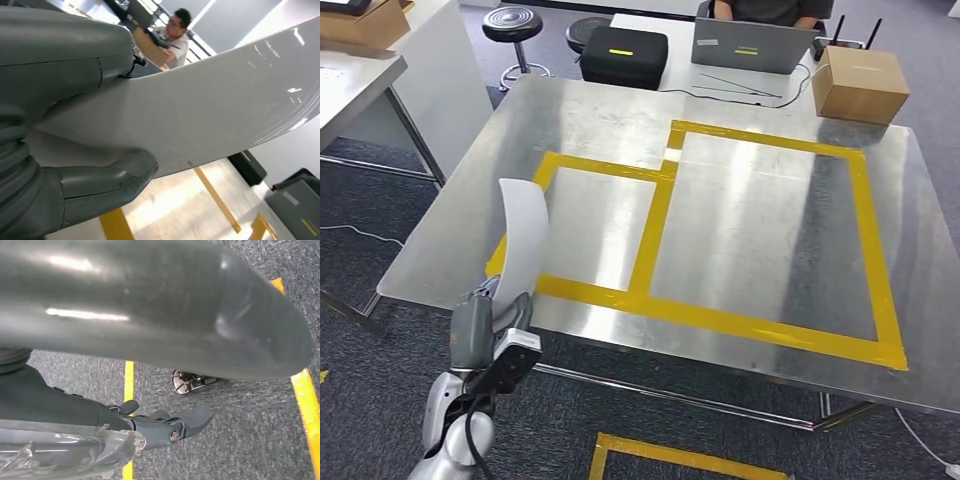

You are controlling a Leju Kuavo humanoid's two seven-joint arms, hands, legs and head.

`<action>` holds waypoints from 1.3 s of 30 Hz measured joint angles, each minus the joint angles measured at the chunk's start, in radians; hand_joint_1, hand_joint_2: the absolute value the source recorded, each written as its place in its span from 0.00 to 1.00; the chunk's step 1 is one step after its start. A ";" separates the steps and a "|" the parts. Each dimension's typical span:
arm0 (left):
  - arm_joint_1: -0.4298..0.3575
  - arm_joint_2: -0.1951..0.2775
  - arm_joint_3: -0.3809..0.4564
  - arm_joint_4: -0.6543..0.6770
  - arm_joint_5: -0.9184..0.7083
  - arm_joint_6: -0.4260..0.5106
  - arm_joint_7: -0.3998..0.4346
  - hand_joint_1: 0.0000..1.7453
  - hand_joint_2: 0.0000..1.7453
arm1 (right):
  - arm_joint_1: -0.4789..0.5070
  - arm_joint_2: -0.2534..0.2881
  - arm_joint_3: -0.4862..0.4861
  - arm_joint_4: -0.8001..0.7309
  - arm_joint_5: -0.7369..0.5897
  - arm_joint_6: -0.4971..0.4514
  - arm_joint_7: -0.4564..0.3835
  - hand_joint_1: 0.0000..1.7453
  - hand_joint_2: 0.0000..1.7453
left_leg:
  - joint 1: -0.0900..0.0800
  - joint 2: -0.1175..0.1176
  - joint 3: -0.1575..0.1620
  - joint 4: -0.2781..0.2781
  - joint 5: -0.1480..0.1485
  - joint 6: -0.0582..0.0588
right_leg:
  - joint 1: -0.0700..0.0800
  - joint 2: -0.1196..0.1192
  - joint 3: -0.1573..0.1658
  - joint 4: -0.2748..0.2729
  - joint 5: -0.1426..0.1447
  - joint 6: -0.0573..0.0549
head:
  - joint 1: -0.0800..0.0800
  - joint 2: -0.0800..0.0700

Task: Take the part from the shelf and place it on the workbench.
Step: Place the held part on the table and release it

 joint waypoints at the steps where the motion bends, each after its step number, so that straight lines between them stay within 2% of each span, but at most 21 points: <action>1: -0.021 -0.006 -0.009 0.011 -0.024 -0.012 0.015 1.00 1.00 | -0.002 0.000 0.003 0.000 0.006 0.001 0.000 0.00 0.00 | 0.000 0.000 0.000 0.000 0.000 0.000 | 0.000 0.000 0.000 0.000 0.000 0.000 | 0.000 0.000; 9: -0.166 -0.049 -0.038 0.125 -0.134 -0.062 0.103 1.00 1.00 | -0.007 0.000 0.020 0.000 0.044 0.008 0.005 0.00 0.00 | 0.000 0.000 0.002 -0.006 0.006 -0.003 | 0.000 0.000 -0.002 0.001 0.003 0.002 | 0.000 0.000; 17: -0.259 -0.082 -0.063 0.238 -0.215 -0.103 0.177 1.00 1.00 | -0.011 0.000 0.032 0.000 0.073 0.014 0.019 0.00 0.00 | 0.001 0.000 0.002 -0.008 0.007 -0.003 | 0.000 0.000 -0.003 0.002 0.003 0.002 | 0.000 0.000; 19: -0.303 -0.097 -0.079 0.295 -0.277 -0.115 0.240 1.00 1.00 | -0.017 0.000 0.040 0.000 0.089 0.018 0.028 0.00 0.00 | 0.000 0.000 0.002 -0.008 0.008 -0.003 | 0.000 0.001 -0.003 0.002 0.003 0.001 | 0.000 0.000; 23: -0.420 -0.140 -0.122 0.475 -0.457 -0.115 0.421 1.00 1.00 | -0.036 0.001 0.052 0.000 0.117 0.023 0.050 0.00 0.00 | 0.000 0.000 0.002 -0.008 0.008 -0.004 | 0.000 0.001 -0.003 0.001 0.004 0.002 | 0.000 0.000; 25: -0.478 -0.162 -0.139 0.573 -0.512 -0.116 0.470 1.00 1.00 | -0.046 0.001 0.060 0.000 0.129 0.025 0.058 0.00 0.00 | 0.000 0.000 0.002 -0.008 0.009 -0.003 | 0.000 0.001 -0.003 0.002 0.005 0.002 | 0.000 0.000; 30: -0.574 -0.200 -0.156 0.741 -0.553 -0.112 0.513 1.00 1.00 | -0.065 0.001 0.073 0.000 0.145 0.026 0.073 0.00 0.00 | 0.000 0.000 0.002 -0.008 0.009 -0.003 | 0.000 0.001 -0.003 0.002 0.005 0.003 | 0.000 0.000; 35: -0.612 -0.214 -0.156 0.817 -0.562 -0.110 0.527 1.00 1.00 | -0.071 0.001 0.077 0.000 0.149 0.026 0.073 0.00 0.00 | 0.000 0.000 0.002 -0.009 0.009 -0.003 | 0.000 0.001 -0.004 0.002 0.005 0.002 | 0.000 0.000; 39: -0.640 -0.217 -0.156 0.865 -0.595 -0.111 0.587 1.00 1.00 | -0.074 0.001 0.083 0.000 0.156 0.022 0.075 0.00 0.00 | 0.000 0.000 0.002 -0.010 0.009 -0.004 | 0.000 0.001 -0.004 0.002 0.005 0.002 | 0.000 0.000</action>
